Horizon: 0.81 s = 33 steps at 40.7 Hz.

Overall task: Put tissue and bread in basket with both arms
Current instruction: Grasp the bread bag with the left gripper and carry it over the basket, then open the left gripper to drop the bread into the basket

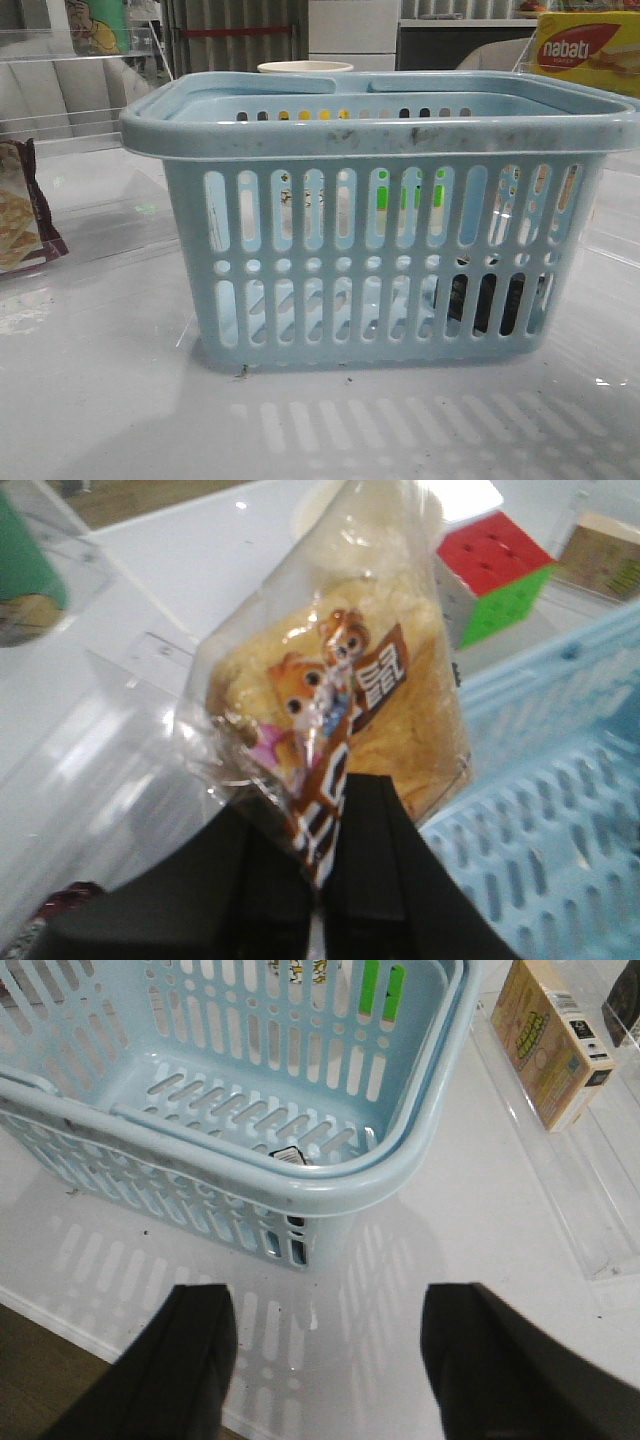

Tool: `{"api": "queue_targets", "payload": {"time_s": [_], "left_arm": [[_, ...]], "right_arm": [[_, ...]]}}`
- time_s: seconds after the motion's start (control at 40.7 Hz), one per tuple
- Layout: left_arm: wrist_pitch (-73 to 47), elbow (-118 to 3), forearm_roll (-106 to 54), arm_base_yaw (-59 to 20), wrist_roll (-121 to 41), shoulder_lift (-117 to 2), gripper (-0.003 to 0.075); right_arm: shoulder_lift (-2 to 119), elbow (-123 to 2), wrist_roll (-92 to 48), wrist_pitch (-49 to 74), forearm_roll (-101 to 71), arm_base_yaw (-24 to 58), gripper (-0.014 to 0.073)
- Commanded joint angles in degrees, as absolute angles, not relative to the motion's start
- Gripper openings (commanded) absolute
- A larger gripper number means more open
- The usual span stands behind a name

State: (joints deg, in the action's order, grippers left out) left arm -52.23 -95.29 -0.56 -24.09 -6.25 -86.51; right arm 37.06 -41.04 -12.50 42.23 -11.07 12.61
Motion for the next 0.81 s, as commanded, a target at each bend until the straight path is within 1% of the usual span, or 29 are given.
{"api": "queue_targets", "payload": {"time_s": [0.0, 0.147, 0.27, 0.467, 0.516, 0.59, 0.639, 0.663, 0.713, 0.737, 0.786], "left_arm": [[-50.73, -97.29, -0.80, -29.17, -6.28, -85.24, 0.0090], [-50.99, -97.29, -0.80, -36.17, -6.28, -88.22, 0.0091], [-51.11, -97.29, -0.39, -39.55, -6.37, -91.46, 0.0090], [-50.17, -97.29, 0.00, -40.53, -6.37, -97.43, 0.0092], [-49.76, -97.29, 0.00, -40.43, -6.37, -98.72, 0.0107], [-49.36, -97.29, 0.32, -40.31, -6.37, -100.17, 0.0167], [-49.32, -97.29, 0.32, -40.31, -6.37, -100.62, 0.0246], [-49.23, -97.29, 0.32, -40.31, -6.37, -100.77, 0.0268], [-48.96, -97.29, 0.32, -40.31, -6.37, -100.86, 0.0363], [-48.96, -97.29, 0.32, -40.31, -6.37, -100.86, 0.0386], [-48.84, -97.29, 0.32, -40.31, -6.37, -100.71, 0.0458]], "right_arm": [[36.91, -42.61, -12.57, 38.60, -11.20, 12.17, 0.0517], [36.91, -42.61, -12.57, 38.60, -11.20, 12.17, 0.0517], [36.91, -42.61, -12.57, 38.60, -11.20, 12.17, 0.0517], [36.91, -42.61, -12.57, 38.60, -11.20, 12.17, 0.0517], [36.91, -42.61, -12.57, 38.60, -11.20, 12.17, 0.0517], [36.91, -42.61, -12.57, 38.60, -11.20, 12.17, 0.0517], [36.91, -42.61, -12.57, 38.60, -11.20, 12.17, 0.0517], [36.91, -42.61, -12.57, 38.60, -11.20, 12.17, 0.0517], [36.91, -42.61, -12.57, 38.60, -11.20, 12.17, 0.0517], [36.91, -42.61, -12.57, 38.60, -11.20, 12.17, 0.0517], [36.91, -42.61, -12.57, 38.60, -11.20, 12.17, 0.0517]]}}
